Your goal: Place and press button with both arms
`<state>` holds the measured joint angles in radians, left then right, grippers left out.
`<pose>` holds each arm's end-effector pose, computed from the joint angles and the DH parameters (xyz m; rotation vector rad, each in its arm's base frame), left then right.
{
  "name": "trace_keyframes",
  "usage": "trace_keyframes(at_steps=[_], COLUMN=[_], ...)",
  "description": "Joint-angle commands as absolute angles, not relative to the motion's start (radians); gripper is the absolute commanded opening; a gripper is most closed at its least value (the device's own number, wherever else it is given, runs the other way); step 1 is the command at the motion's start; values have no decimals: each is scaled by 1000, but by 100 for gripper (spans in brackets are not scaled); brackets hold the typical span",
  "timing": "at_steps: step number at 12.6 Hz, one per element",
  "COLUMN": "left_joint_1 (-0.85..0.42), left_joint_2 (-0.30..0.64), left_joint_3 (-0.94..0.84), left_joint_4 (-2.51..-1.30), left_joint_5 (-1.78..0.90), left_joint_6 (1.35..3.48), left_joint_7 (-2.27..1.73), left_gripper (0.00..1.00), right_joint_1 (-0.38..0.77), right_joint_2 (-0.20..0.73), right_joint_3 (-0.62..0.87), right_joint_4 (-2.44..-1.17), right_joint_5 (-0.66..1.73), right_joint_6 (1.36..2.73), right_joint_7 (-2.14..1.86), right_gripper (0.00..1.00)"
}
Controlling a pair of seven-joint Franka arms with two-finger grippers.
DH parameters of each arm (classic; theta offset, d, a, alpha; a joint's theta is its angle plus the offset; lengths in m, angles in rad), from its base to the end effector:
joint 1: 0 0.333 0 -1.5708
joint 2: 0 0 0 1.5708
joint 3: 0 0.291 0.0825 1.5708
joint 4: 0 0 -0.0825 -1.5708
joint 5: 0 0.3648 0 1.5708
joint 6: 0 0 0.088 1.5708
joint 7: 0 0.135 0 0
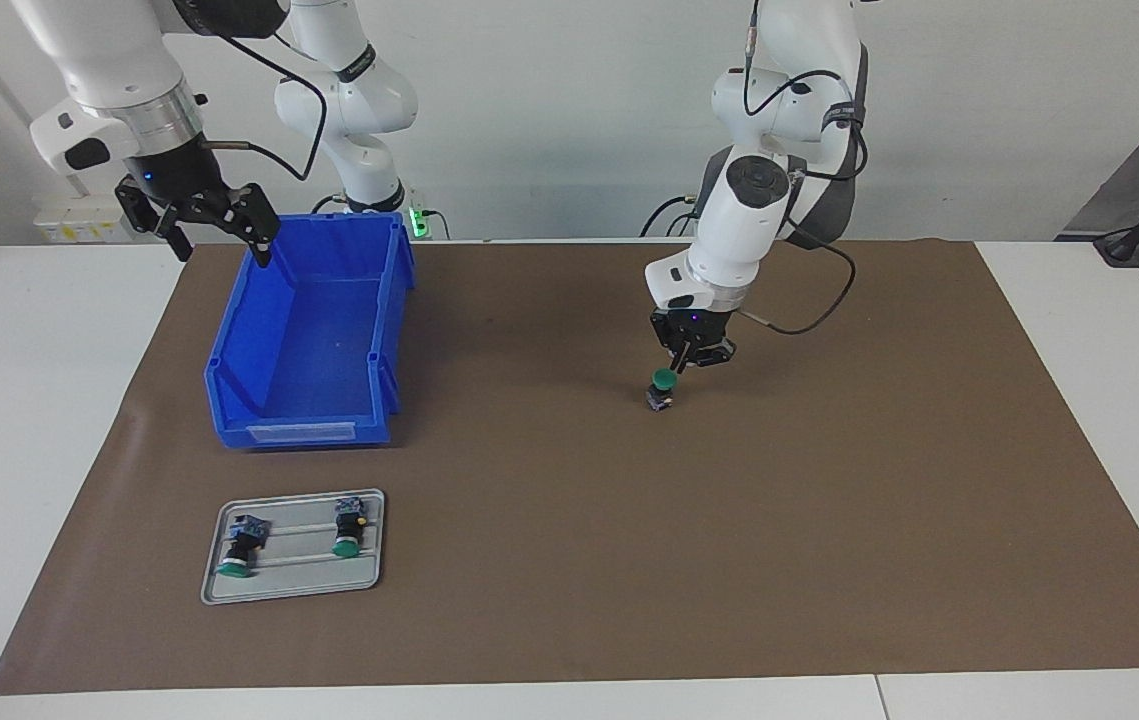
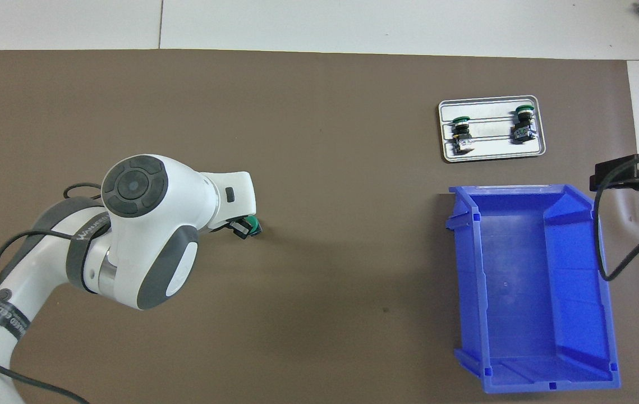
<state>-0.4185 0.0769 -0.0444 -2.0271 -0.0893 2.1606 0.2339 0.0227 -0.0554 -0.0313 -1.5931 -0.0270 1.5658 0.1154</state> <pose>0.4954 -0.2533 0.3729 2.8963 -0.9743 0.0721 0.5198 -0.0085 0.5902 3.1115 -0.1939 0.0458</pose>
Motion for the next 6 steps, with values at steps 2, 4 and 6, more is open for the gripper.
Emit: trace_keyframes(at_steps=[2,4,6], left_joint_1=[-290,-202,-123], left_joint_2=[-12,-35,-67], left_joint_3=[-48,-38,-40], left_joint_4=[-2013,-1997,-1959], left_joint_5=[-66,-66,-66], left_joint_6=[1999,1961,1910], left_joint_7=[224,218,212], left_gripper=[100,100,100], right_joint_1=[15,29,101], right_joint_2=[-74,-69,-48], right_joint_3=[-29,-25,-9], right_joint_4=[-1612,-1608,-1598], right_joint_5=[-25,-31,-28], right_joint_6=[1565,1577,1577], right_joint_7=[146,163,202], right_gripper=[100,100,100])
